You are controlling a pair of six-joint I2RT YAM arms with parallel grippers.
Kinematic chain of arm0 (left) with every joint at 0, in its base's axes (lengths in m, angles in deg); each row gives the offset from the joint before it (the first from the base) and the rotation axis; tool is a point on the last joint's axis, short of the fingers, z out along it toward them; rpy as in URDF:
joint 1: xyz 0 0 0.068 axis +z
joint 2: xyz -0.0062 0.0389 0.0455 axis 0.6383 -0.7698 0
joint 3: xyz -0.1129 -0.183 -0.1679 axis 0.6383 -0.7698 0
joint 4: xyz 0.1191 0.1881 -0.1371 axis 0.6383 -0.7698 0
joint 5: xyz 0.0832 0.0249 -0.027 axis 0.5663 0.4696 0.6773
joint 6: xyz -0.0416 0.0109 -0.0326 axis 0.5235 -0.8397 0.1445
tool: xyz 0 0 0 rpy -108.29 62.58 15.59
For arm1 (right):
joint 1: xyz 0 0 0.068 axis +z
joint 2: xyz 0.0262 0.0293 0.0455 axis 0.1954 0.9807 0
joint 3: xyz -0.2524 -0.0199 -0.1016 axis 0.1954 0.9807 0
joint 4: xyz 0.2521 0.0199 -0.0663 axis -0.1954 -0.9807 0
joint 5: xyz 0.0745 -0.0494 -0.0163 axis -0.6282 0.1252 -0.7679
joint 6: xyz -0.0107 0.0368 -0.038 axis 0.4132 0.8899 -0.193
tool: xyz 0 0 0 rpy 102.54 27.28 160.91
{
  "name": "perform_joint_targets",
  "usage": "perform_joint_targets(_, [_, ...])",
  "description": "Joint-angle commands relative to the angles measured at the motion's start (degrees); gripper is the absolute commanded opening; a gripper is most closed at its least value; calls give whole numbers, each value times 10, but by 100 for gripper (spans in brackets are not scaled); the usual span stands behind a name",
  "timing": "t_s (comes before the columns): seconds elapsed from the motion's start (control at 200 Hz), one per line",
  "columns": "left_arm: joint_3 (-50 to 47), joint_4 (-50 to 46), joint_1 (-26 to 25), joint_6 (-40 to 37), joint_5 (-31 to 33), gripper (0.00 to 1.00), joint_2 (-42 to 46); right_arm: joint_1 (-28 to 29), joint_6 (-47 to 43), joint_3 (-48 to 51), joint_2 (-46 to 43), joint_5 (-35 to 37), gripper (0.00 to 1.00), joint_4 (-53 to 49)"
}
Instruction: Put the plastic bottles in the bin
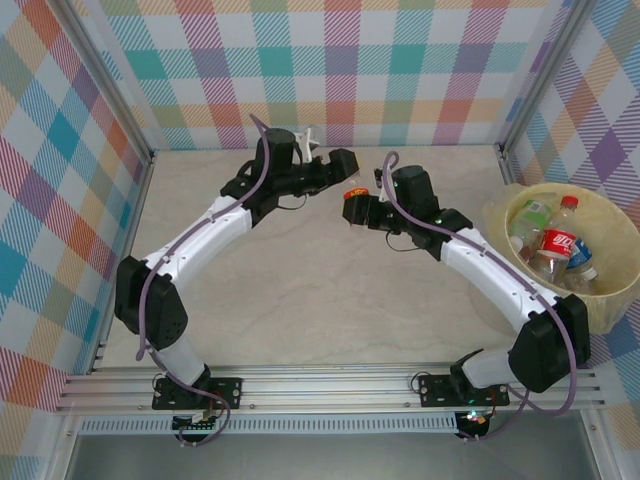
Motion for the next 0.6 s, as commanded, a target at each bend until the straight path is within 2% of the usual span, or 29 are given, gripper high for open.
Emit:
perform_joint_targets(0.0, [-4,41,7,9,-17,100,40,-21,-38,-18,-35,35,56,-48])
perform_joint_targets(0.15, [-21,35,11,7,7,100,52,-65,-77,-30,-82,81,58,-96])
perform_joint_targets(0.365, [-39,33,15,6,28,100,57,-169,-142,-67,-163,118,57,-157])
perform_joint_targets(0.595, [-41,34,17,9,30,100,51,-274,-236,-158,-208,223,59,-254])
